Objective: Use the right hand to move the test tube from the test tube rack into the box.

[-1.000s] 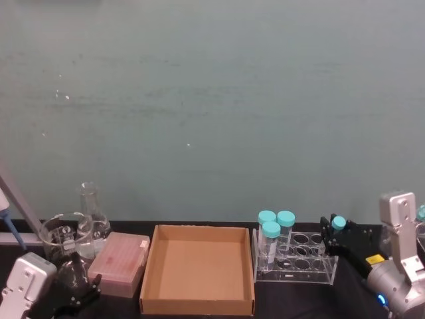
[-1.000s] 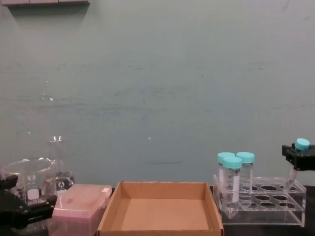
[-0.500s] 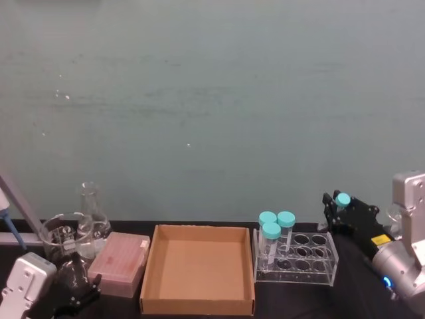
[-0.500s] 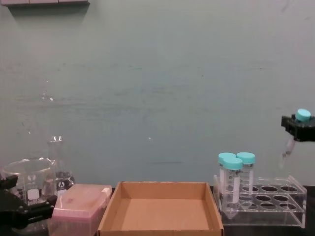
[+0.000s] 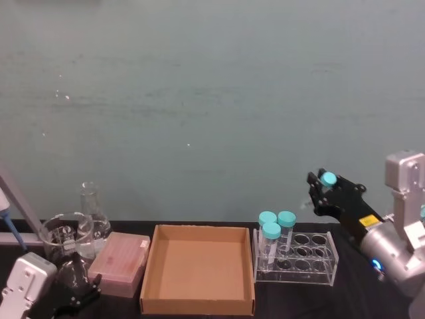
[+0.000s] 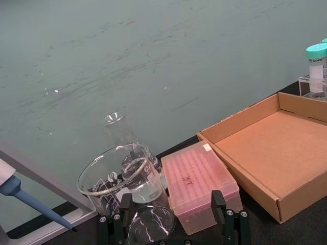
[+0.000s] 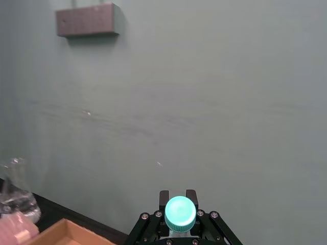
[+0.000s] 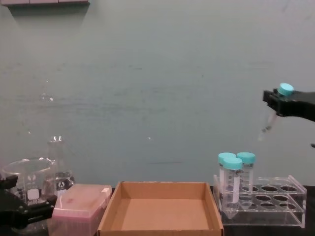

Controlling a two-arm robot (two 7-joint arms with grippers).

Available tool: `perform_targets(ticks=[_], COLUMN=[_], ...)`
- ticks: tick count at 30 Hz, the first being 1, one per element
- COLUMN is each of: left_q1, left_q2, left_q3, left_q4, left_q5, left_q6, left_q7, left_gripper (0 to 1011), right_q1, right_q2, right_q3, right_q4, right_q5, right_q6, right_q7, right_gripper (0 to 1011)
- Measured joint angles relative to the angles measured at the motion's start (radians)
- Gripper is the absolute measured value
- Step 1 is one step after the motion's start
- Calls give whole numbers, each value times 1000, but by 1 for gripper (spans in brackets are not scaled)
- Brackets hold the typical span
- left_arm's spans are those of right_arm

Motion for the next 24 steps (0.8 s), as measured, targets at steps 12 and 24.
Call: perform_targets(ticks=[12, 24], left_q1=[0, 0], left_q2=[0, 0], left_q3=[0, 0], left_q4=[0, 0], left_q5=[0, 0], left_q6=[0, 0], left_q7=[0, 0], left_gripper=[1000, 1000], right_q1=[111, 247], right_q2=[-61, -168], right_q3=[-93, -203], right_q4=[44, 220], right_q5=[-7, 8], right_q6=[1, 90], right_q7=[67, 110], right_gripper=[197, 197])
